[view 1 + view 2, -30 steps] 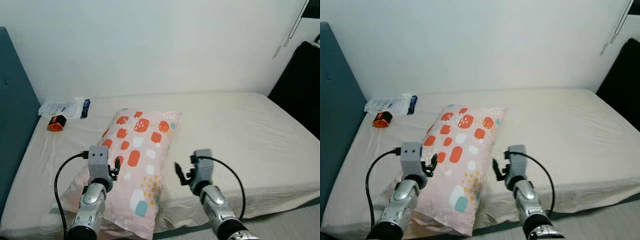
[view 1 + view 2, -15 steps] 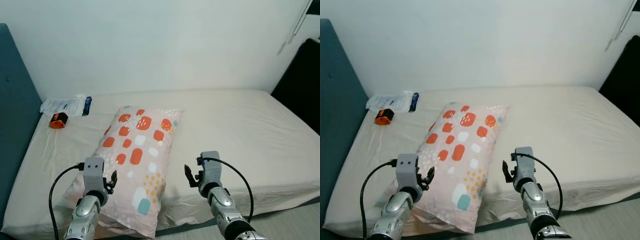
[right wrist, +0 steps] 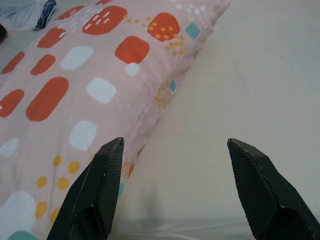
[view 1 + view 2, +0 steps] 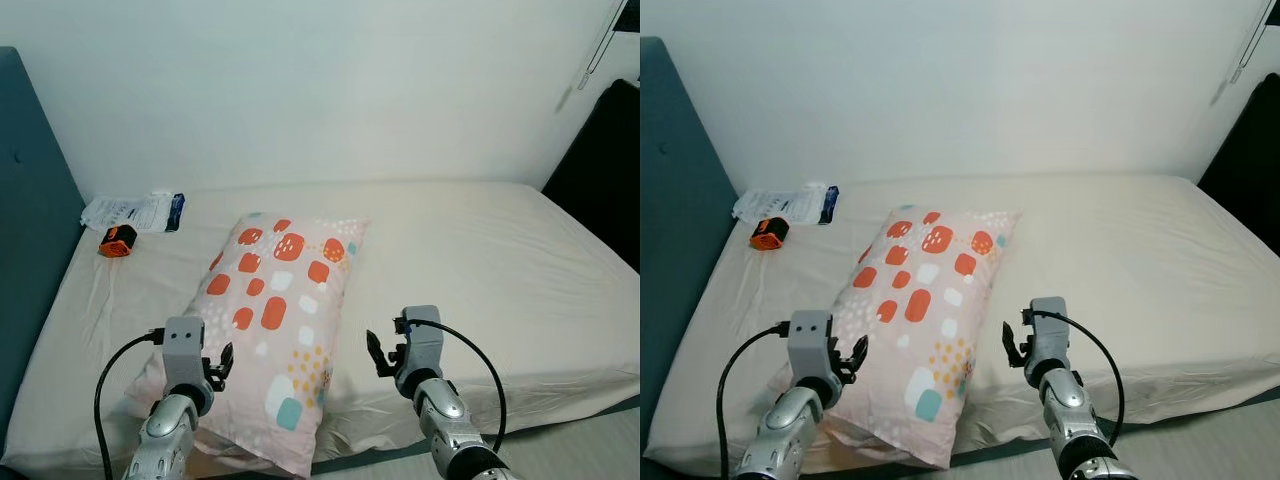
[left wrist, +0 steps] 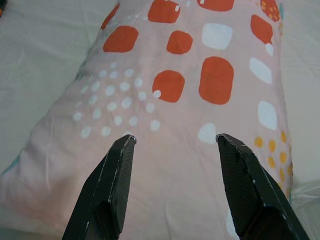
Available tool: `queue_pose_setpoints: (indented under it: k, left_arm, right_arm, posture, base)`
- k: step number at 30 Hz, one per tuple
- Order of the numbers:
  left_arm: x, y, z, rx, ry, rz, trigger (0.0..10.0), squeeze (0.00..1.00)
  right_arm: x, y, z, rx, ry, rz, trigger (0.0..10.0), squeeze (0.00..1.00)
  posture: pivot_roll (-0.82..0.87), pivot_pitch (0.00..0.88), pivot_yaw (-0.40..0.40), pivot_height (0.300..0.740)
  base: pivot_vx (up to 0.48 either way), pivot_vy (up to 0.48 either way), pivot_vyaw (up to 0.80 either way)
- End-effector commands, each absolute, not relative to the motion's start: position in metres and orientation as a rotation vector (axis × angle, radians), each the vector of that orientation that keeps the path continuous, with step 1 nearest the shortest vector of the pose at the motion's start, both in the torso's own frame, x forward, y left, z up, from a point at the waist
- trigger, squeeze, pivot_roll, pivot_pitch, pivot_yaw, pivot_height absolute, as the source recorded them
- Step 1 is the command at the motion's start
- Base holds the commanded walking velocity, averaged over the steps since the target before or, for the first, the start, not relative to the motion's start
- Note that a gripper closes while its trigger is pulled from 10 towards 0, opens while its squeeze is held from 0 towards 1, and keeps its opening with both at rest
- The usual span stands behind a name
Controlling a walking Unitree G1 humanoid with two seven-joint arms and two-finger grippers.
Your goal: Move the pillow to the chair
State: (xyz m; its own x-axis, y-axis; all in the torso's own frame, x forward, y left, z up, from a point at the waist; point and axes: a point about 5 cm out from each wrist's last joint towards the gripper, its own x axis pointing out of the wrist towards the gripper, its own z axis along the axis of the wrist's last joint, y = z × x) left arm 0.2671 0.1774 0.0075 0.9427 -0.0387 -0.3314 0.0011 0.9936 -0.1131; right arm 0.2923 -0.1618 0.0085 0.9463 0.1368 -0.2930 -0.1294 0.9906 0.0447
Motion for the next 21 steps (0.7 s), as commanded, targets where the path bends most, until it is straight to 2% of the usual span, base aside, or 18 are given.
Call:
queue_pose_setpoints:
  k: [1,4,11,15,21]
  left_arm:
    - [0.265,0.18,0.006,-0.11,0.358,-0.025,10.0,0.0]
    - [0.266,0.18,0.006,-0.107,0.365,-0.029,10.0,0.0]
    - [0.271,0.186,0.019,-0.063,0.252,0.067,10.0,0.0]
    - [0.271,0.174,0.025,0.07,0.187,-0.022,10.0,0.0]
    - [0.271,0.165,0.029,0.04,0.156,-0.058,10.0,0.0]
  right_arm:
    - [0.294,-0.16,0.011,0.005,0.287,0.14,10.0,0.0]
    - [0.295,-0.16,0.012,0.0,0.283,0.141,10.0,0.0]
    - [0.297,-0.164,0.017,-0.007,0.248,0.136,10.0,0.0]
    - [0.295,-0.163,0.015,-0.04,0.243,0.142,10.0,0.0]
    - [0.293,-0.163,0.016,-0.017,0.223,0.148,10.0,0.0]
  posture:
    - [0.05,0.0,-0.067,0.68]
    - [0.05,0.0,-0.067,0.68]
    - [0.05,0.0,-0.076,0.68]
    - [0.05,0.0,-0.07,0.68]
    - [0.04,0.0,-0.061,0.67]
  base:
    - [0.0,0.0,0.0]
    - [0.0,0.0,0.0]
    - [0.0,0.0,0.0]
    - [0.0,0.0,0.0]
    - [0.0,0.0,0.0]
